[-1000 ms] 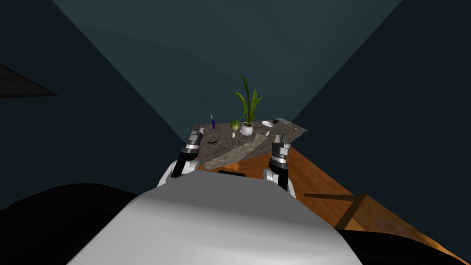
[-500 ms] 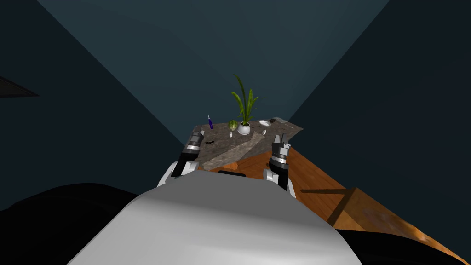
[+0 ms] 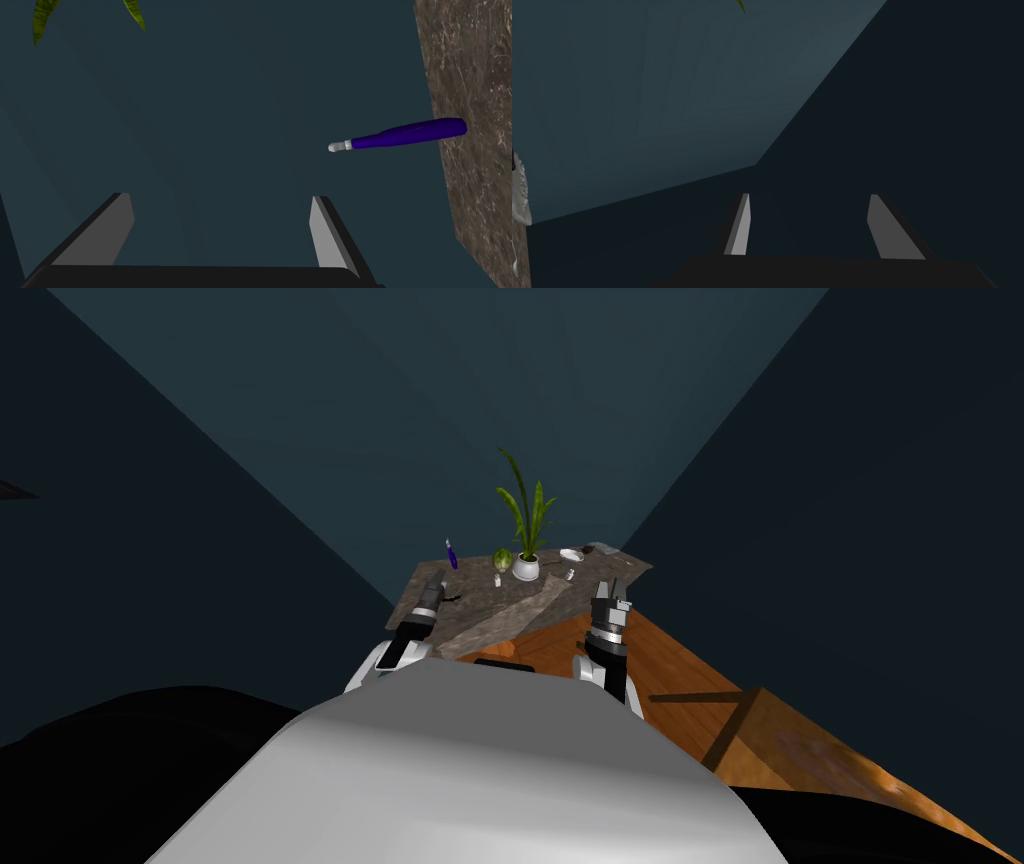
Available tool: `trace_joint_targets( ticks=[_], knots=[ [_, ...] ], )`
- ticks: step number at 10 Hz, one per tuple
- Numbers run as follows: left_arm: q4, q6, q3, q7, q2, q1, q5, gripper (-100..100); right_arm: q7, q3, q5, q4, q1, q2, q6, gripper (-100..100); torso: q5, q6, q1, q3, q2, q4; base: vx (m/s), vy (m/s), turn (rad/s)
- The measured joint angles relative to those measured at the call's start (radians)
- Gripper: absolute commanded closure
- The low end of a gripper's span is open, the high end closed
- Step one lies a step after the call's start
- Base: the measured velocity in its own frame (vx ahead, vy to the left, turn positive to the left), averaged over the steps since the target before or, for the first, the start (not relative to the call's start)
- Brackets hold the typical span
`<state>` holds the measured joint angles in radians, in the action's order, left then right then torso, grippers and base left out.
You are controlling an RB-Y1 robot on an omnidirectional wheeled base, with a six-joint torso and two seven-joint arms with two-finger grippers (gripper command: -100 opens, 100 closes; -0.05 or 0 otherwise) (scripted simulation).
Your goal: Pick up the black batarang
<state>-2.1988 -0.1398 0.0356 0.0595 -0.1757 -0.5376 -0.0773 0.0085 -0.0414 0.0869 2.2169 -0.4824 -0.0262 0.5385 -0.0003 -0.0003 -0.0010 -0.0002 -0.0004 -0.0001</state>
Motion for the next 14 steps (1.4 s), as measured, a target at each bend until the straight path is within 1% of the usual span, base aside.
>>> trace_joint_targets(
  ticks=[2, 4, 5, 6, 7, 9, 12, 13, 14],
  knots=[
    [0.02, 0.042, 0.011, -0.007, -0.04, -0.007, -0.003, -100, 0.0, 0.0, 0.0, 0.0, 0.0, 0.0, 0.0, 0, 0.0, 0.0, 0.001, 0.0, 0.0, 0.0, 0.024, -0.019, -0.016],
    [0.056, 0.08, 0.016, -0.008, -0.076, -0.01, -0.015, -100, 0.0, 0.0, 0.0, 0.0, 0.0, 0.0, 0.0, 0, 0.0, 0.0, 0.001, -0.001, -0.001, 0.0, 0.034, -0.023, -0.007],
    [0.086, 0.101, 0.011, -0.001, -0.085, 0.003, -0.028, -100, 0.0, 0.0, 0.0, 0.0, 0.0, 0.0, 0.0, 0, 0.0, 0.0, 0.0, -0.001, -0.002, 0.0, 0.03, -0.025, -0.001],
    [0.111, 0.126, 0.013, 0.002, -0.107, 0.012, -0.037, -100, 0.0, 0.0, 0.0, 0.0, 0.0, 0.0, 0.0, 0, 0.0, 0.0, 0.0, -0.001, -0.001, 0.0, 0.033, -0.021, 0.003],
    [0.125, 0.145, 0.019, 0.0, -0.136, 0.001, -0.042, -100, 0.0, 0.0, 0.0, 0.0, 0.0, 0.0, 0.0, 0, 0.0, 0.0, 0.001, -0.001, -0.001, 0.0, 0.045, -0.021, 0.012],
    [0.171, 0.182, 0.028, -0.001, -0.188, -0.002, -0.056, -100, 0.0, 0.0, 0.0, 0.0, 0.0, 0.0, 0.0, 0, 0.0, 0.0, 0.001, -0.001, -0.002, 0.0, 0.043, -0.025, 0.014],
    [0.222, 0.254, 0.028, 0.009, -0.244, -0.004, -0.086, -100, 0.0, 0.0, 0.0, 0.0, 0.0, 0.0, 0.0, 0, 0.0, 0.0, 0.001, -0.001, -0.002, 0.0, 0.039, -0.015, 0.017],
    [0.253, 0.268, 0.029, 0.01, -0.262, 0.001, -0.093, -100, 0.0, 0.0, 0.0, 0.0, 0.0, 0.0, 0.0, 0, 0.0, 0.0, 0.001, -0.001, -0.002, 0.0, 0.051, -0.015, 0.017],
    [0.287, 0.288, 0.03, 0.009, -0.291, 0.001, -0.097, -100, 0.0, 0.0, 0.0, 0.0, 0.0, 0.0, 0.0, 0, 0.0, 0.0, 0.001, -0.001, -0.002, 0.0, 0.055, -0.009, 0.013]
  ],
)
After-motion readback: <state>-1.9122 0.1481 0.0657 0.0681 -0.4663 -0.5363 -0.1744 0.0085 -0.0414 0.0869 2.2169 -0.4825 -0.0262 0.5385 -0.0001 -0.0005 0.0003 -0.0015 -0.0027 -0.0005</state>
